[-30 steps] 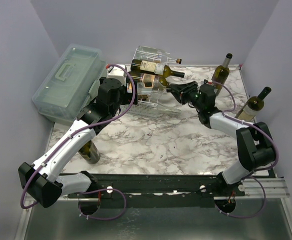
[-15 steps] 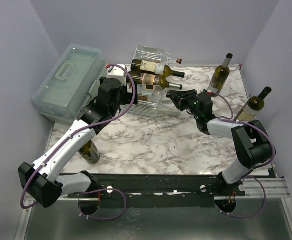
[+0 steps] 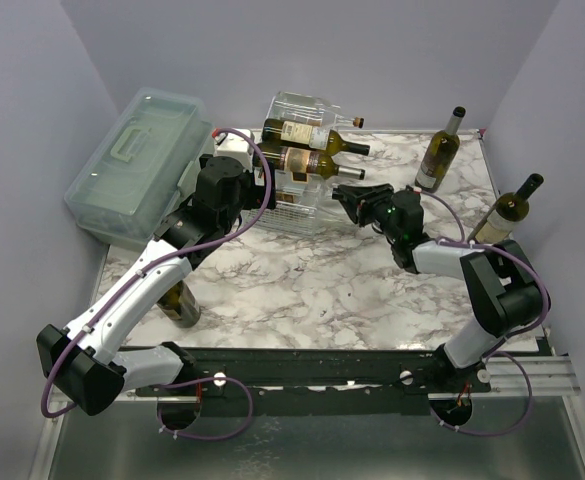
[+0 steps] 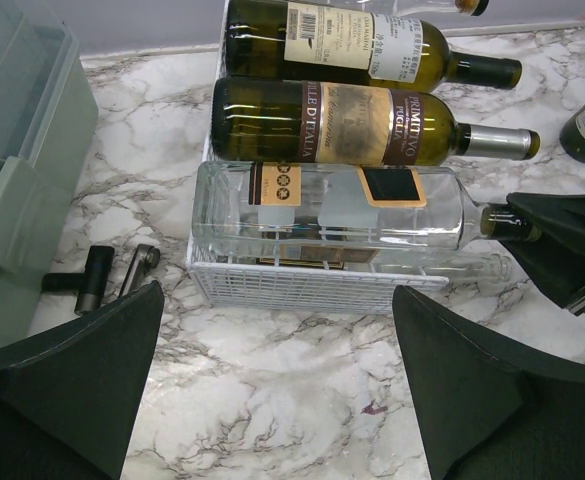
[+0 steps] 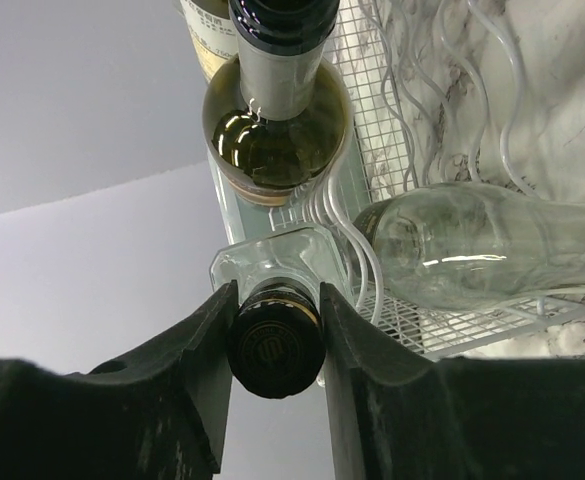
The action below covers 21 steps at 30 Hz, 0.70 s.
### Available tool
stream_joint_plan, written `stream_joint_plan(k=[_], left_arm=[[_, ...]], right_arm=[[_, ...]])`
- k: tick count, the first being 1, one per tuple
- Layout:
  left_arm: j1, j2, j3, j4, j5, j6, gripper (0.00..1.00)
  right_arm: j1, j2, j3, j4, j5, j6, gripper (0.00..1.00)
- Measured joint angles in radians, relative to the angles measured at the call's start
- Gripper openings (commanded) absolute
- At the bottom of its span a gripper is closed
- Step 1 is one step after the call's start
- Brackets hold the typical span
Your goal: Put the wine bottle on the wine rack
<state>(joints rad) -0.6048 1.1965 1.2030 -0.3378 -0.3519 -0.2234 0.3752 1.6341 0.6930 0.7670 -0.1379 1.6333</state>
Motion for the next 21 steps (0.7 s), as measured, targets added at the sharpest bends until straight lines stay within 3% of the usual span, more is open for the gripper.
stream_joint_plan(k=[14,16,21], left_arm=[[0.000,0.002,0.000,0.000,0.000,0.000,0.99],[0.000,0.002,0.000,0.000,0.000,0.000,0.99],[0.000,0.002,0.000,0.000,0.000,0.000,0.99]], right_arm=[[0.005,-0.032,-0.001,-0.038,-0.009,-0.042,0.95],[0.005,-0.056,0.000,-0.076,-0.010,-0.059,1.00],[0.005,-0.148,0.008,-0.235,-0.009,-0.130,1.00]])
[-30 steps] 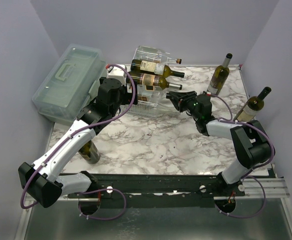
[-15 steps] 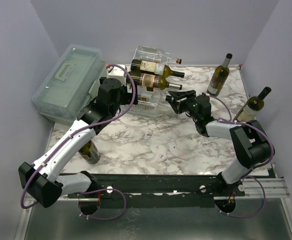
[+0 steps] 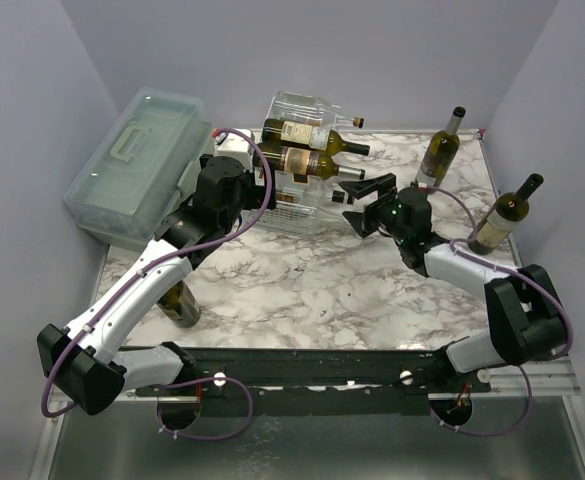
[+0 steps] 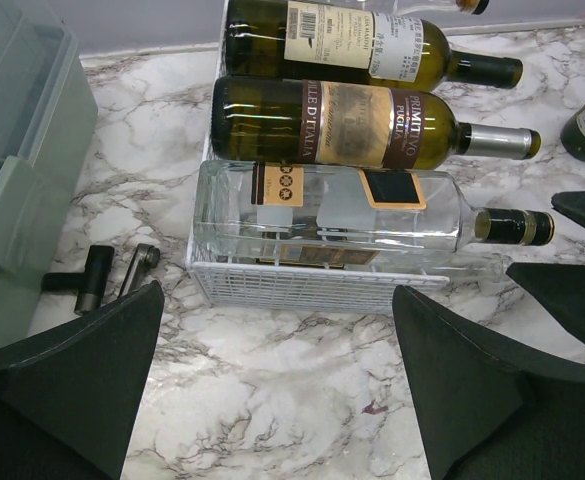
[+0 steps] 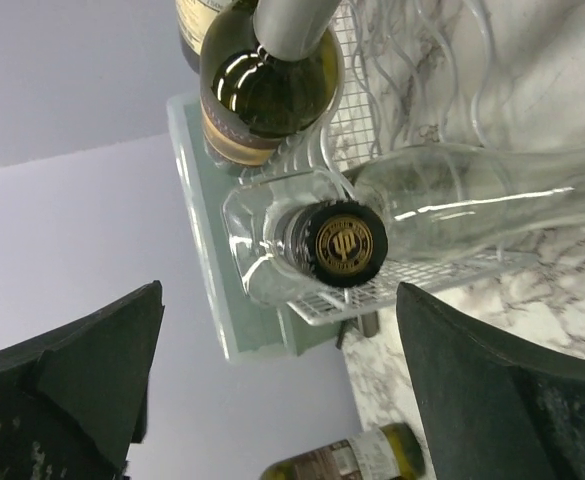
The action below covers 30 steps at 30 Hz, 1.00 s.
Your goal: Put the wine bottle on the wine rack
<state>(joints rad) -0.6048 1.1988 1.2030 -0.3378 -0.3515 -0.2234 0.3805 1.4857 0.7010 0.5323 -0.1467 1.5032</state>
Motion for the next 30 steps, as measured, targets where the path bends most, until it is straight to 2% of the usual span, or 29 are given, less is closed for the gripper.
stream_joint_plan(k=[10,19,26,30], left_arm=[[0.000,0.000,0.000,0.000,0.000,0.000,0.99],[0.000,0.000,0.000,0.000,0.003,-0.001,0.99],[0.000,0.000,0.000,0.000,0.008,-0.005,0.99],[0.000,0.000,0.000,0.000,0.011,-0.005,0.99]], right_arm=[[0.000,-0.223,0.034,-0.378,0.008,-0.234,1.00],[0.000,-0.442,0.086,-0.694,0.159,-0.541,1.00],[0.000,-0.453,0.288,-0.888,0.335,-0.796,1.00],[0.000,-0.388,0.479,-0.982,0.468,-0.927,1.00]])
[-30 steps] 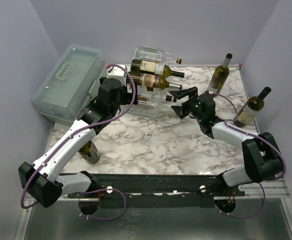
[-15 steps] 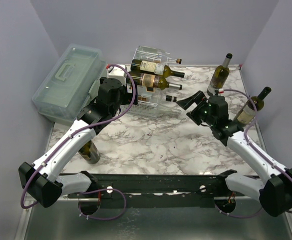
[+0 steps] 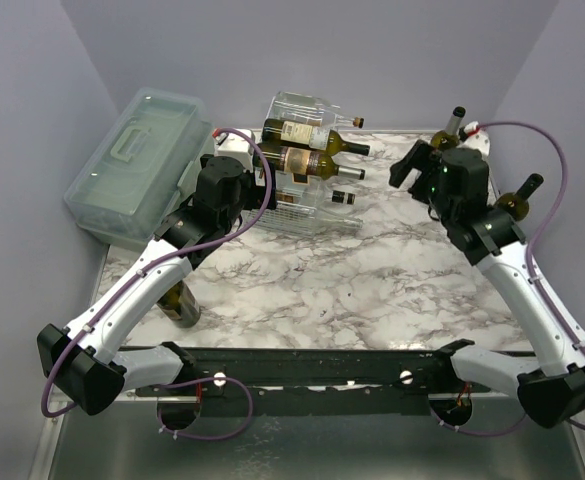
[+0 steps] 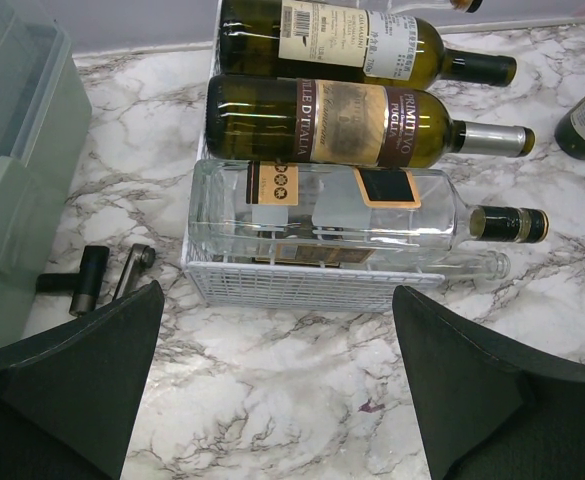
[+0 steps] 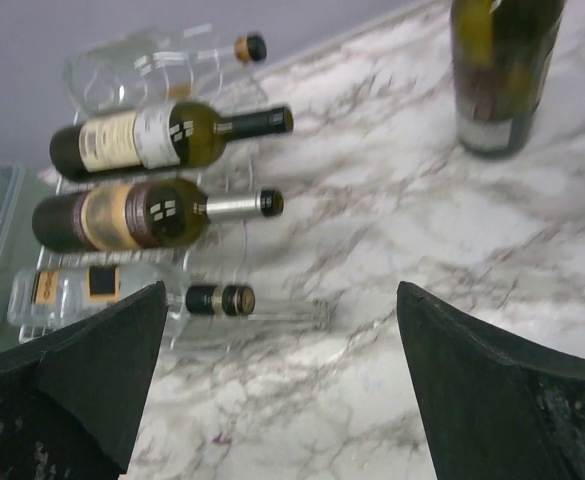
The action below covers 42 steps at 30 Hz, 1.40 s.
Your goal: Put the wine bottle on the wine rack
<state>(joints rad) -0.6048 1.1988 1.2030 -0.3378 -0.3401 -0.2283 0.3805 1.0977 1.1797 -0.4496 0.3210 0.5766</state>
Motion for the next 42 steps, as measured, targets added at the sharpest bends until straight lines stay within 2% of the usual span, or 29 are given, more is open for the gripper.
stream_joint_plan(k=[5,12,17,26,33,42], left_arm=[[0.000,0.000,0.000,0.000,0.000,0.000,0.99],[0.000,0.000,0.000,0.000,0.000,0.000,0.99],[0.000,0.000,0.000,0.000,0.000,0.000,0.99],[0.000,0.006,0.000,0.000,0.000,0.000,0.99],[0.000,0.011,0.000,0.000,0.000,0.000,0.99],[0.000,0.019,0.000,0.000,0.000,0.000,0.99]], right_arm=[[0.000,0.111,0.212,-0.057,0.131,-0.121,1.00],[-0.010,0.262,0.407,-0.071,0.214,-0.226,1.00],[-0.047,0.378,0.541,-0.087,0.220,-0.273,1.00],[-0.218,0.605,0.839,-0.236,0.134,-0.292,1.00],[-0.318,0.692,0.913,-0.308,0.090,-0.290,1.00],[-0.366,0.796,0.963,-0.320,0.084,-0.298,0.99]])
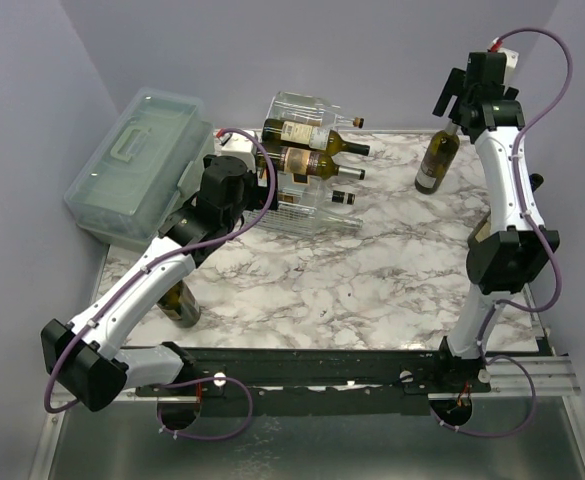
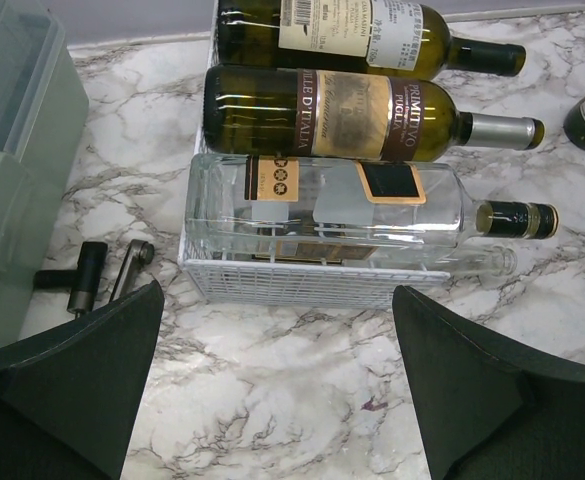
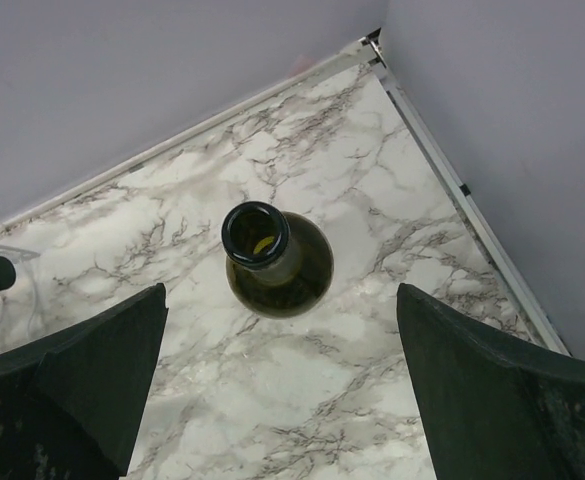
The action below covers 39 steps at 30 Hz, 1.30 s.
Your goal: Put the wine bottle on the wine rack
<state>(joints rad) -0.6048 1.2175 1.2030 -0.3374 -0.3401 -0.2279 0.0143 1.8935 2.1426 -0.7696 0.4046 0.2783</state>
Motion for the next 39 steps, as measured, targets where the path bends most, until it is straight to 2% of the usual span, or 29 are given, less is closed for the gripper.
stream_joint_plan(k=[17,26,37,38,39], left_arm=[[0.000,0.026,0.000,0.000,0.003,0.000,0.99],[0.000,0.026,0.000,0.000,0.011,0.000,0.99],[0.000,0.036,0.000,0.000,0.014,0.000,0.99],[0.000,0.037,0.000,0.000,0.014,0.000,0.99],[0.000,0.038,0.000,0.000,0.014,0.000,0.99]], right_arm=[[-0.056,0.250,0.216,-0.064,-0.070,0.000,0.85],[-0.054,0.263,0.208,-0.072,-0.092,-0.008,0.69],[-0.054,0.264,0.208,-0.072,-0.121,-0.010,0.58],[-0.054,0.264,0.208,-0.072,-0.122,-0.010,0.55],[-0.054,0.264,0.208,-0.072,-0.124,-0.009,0.47]])
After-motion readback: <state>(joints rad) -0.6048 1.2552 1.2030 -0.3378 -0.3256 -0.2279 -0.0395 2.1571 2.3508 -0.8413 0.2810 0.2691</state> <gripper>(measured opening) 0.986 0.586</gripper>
